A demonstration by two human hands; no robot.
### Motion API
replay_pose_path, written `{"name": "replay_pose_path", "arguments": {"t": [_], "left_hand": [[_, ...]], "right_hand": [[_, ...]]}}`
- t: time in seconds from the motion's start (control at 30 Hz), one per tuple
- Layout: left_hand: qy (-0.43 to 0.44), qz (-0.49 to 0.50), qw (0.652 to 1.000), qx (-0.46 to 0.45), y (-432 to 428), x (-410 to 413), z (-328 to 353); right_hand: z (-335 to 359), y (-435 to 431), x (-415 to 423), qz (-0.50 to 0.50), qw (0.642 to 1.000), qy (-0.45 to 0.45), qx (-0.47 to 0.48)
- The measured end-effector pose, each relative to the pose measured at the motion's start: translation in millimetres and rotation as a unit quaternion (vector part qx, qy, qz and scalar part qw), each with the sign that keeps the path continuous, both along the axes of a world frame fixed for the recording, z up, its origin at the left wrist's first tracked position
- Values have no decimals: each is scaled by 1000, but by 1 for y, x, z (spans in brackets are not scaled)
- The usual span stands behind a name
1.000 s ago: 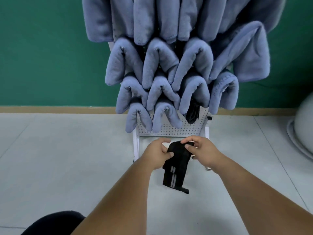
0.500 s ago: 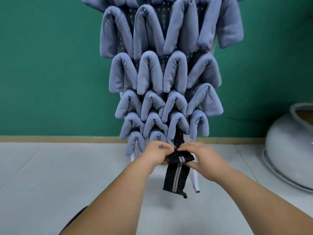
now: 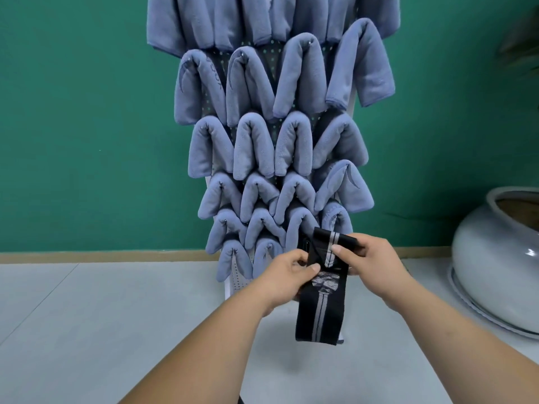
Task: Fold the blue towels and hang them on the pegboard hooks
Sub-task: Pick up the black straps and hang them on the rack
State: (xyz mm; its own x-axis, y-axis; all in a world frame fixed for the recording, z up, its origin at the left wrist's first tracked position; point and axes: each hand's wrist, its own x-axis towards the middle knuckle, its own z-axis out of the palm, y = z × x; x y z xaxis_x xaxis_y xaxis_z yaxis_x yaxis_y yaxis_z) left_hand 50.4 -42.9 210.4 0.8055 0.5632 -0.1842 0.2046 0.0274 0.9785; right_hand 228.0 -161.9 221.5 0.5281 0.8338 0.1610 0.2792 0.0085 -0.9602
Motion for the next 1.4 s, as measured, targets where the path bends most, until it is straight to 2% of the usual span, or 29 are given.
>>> {"name": "replay_pose_path", "arguments": {"t": [0.17, 0.37, 0.43, 0.5, 0.57, 0.7, 0.83, 1.0, 1.2, 1.3, 1.4], "left_hand": [[47, 56, 997, -36, 9, 8, -7], [-22, 130, 967, -219, 22, 27, -8], [-35, 131, 965, -226, 26, 32, -11], [-37, 114, 976, -181, 29, 36, -20], [-37, 107, 982, -151, 30, 39, -28], [-55, 118, 981, -143, 36, 43, -34], [-84, 123, 978, -149, 44, 43, -33], [-122, 108, 974, -154, 53, 41, -35], [-61, 108, 989, -75, 52, 32, -31], [27, 63, 997, -40, 48, 28, -30], [23, 59, 997, -47, 47, 29, -32]], "right_hand": [[-10, 3, 9, 16, 993, -120, -11], [-26, 13, 20, 36, 967, -244, -70], [-34, 18, 24, 54, 957, -271, -91], [-40, 22, 26, 67, 954, -273, -107], [-45, 26, 28, 77, 957, -256, -116], [-43, 30, 29, 99, 974, -159, -127], [-48, 38, 30, 47, 994, -23, -95], [-50, 45, 28, 64, 987, 105, -99], [-36, 49, 19, 73, 981, 177, -43], [-37, 51, 17, 31, 983, 180, -14], [-38, 53, 17, 2, 986, 164, -7]]}}
